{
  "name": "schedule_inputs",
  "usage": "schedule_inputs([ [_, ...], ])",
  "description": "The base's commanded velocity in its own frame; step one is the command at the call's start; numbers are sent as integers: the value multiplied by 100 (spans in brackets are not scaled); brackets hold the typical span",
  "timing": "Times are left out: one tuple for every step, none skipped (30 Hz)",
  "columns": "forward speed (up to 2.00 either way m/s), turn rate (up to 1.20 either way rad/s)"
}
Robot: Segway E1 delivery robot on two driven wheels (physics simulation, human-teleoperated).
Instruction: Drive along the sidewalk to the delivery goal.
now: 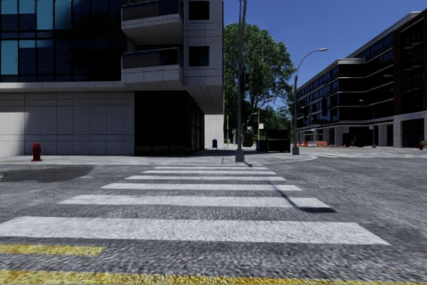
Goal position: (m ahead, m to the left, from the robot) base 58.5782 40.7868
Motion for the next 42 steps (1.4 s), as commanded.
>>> schedule_inputs([
  [200, 27],
  [200, 27],
  [200, 28],
  [200, 28],
  [200, 28],
  [200, 28],
  [200, 28],
  [200, 28],
  [200, 28],
  [200, 28],
  [200, 28],
  [200, 28],
  [200, 28],
  [200, 26],
  [200, 19],
  [200, 13],
  [200, 13],
  [200, 11],
  [200, 0],
  [200, 0],
  [200, 0],
  [200, 0],
  [200, 0],
  [200, 0],
  [200, 0],
  [200, 0],
  [200, 0],
  [200, 0],
  [200, 0],
  [200, 0],
  [200, 0],
  [200, 0],
  [200, 0],
  [200, 0],
  [200, 0],
  [200, 0],
  [200, 0],
  [200, 0],
  [200, 0],
  [200, 0],
  [200, 0],
  [200, 0],
])
